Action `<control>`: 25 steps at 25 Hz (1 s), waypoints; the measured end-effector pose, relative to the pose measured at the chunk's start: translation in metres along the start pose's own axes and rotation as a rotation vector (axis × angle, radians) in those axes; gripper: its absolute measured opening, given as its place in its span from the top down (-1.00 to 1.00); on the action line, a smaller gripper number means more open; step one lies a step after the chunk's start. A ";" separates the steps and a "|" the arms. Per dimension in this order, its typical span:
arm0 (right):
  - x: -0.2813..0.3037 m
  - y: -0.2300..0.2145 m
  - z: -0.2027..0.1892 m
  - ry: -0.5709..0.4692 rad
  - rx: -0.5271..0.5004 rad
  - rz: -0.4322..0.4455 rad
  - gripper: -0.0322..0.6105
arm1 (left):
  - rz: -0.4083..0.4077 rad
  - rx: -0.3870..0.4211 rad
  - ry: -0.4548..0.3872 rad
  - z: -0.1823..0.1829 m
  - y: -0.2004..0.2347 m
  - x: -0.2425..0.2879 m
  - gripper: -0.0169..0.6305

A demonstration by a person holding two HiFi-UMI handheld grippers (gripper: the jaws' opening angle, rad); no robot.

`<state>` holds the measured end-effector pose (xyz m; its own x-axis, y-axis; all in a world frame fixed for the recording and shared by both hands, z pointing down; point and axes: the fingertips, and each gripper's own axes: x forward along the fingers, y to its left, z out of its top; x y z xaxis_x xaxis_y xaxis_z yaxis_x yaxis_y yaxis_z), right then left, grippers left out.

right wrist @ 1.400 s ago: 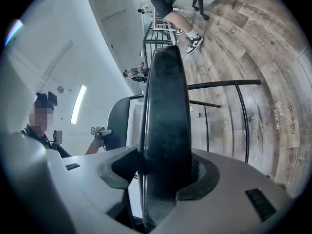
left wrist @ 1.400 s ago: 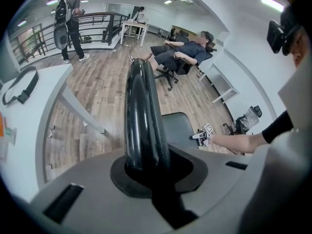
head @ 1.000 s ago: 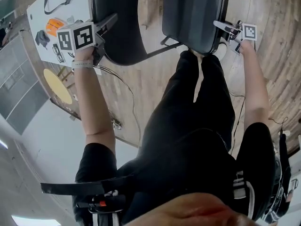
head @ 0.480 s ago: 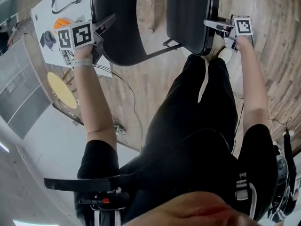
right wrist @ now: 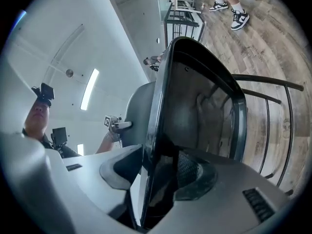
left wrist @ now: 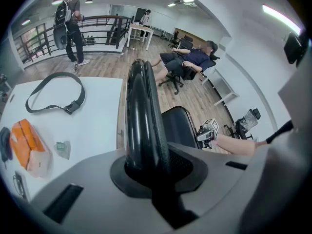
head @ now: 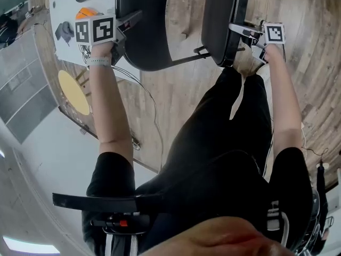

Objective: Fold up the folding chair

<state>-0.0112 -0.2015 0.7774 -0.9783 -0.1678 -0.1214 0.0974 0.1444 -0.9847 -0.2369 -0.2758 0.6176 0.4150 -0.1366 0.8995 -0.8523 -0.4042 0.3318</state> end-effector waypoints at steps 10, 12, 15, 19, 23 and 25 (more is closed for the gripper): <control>0.083 0.015 0.009 0.001 -0.007 0.054 0.27 | 0.013 0.005 0.001 -0.001 0.027 -0.021 0.77; 0.102 0.012 0.009 0.005 0.001 0.041 0.27 | 0.019 0.007 0.002 -0.001 0.034 -0.025 0.78; 0.125 0.007 0.011 0.007 0.002 -0.004 0.26 | 0.025 0.012 0.004 0.000 0.041 -0.030 0.78; 0.156 0.003 0.013 -0.008 0.010 -0.044 0.25 | 0.036 0.010 0.007 -0.002 0.050 -0.036 0.78; 0.185 0.007 0.016 -0.007 0.004 -0.039 0.23 | 0.045 0.013 0.007 -0.001 0.058 -0.043 0.77; 0.193 0.000 0.017 -0.002 -0.005 -0.103 0.23 | 0.051 0.014 0.009 0.000 0.060 -0.046 0.78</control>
<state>-0.1969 -0.2504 0.7523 -0.9827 -0.1843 -0.0200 -0.0045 0.1312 -0.9913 -0.3070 -0.2932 0.5961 0.3682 -0.1494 0.9177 -0.8676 -0.4099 0.2814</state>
